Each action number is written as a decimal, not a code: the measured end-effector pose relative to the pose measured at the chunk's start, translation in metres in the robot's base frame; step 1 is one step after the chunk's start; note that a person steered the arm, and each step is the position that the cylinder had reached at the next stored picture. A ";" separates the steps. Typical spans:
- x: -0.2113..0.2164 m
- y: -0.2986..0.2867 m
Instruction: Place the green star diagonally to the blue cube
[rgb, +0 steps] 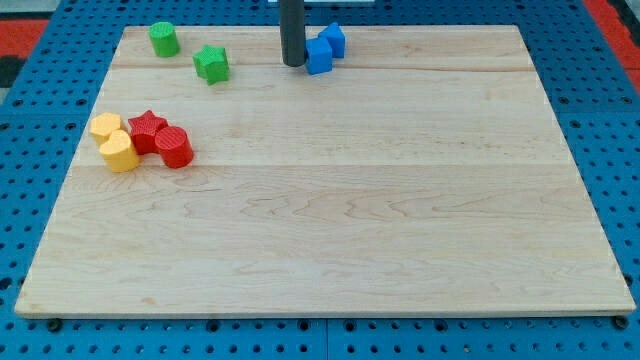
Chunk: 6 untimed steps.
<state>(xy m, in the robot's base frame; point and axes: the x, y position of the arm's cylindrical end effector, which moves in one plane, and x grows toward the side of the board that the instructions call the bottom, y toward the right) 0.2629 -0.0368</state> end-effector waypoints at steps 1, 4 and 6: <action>0.021 0.000; 0.056 -0.104; 0.017 -0.160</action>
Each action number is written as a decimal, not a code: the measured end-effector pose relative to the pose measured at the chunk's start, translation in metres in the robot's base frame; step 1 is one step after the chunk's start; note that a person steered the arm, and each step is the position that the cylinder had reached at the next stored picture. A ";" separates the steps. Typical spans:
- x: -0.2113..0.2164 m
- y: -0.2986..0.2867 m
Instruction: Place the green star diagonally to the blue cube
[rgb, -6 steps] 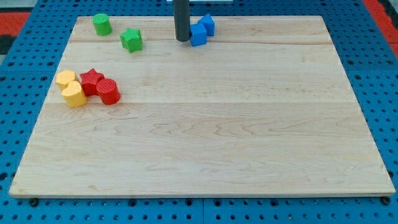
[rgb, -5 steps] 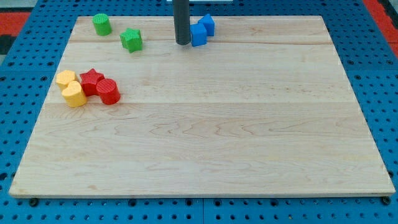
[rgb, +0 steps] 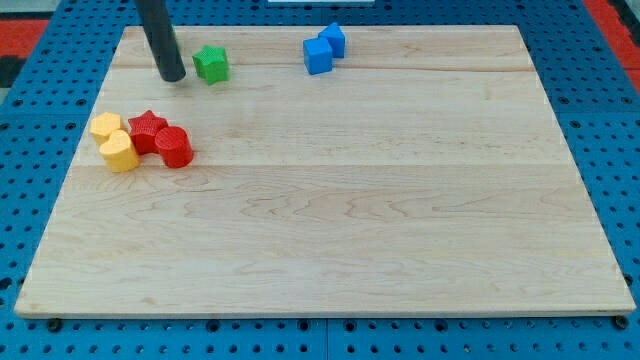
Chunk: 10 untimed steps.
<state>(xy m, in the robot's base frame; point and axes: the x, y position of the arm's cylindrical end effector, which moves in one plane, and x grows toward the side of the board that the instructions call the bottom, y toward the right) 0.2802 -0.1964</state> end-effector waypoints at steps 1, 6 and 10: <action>-0.007 0.010; -0.034 0.098; -0.065 0.098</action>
<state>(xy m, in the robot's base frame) 0.2151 -0.0984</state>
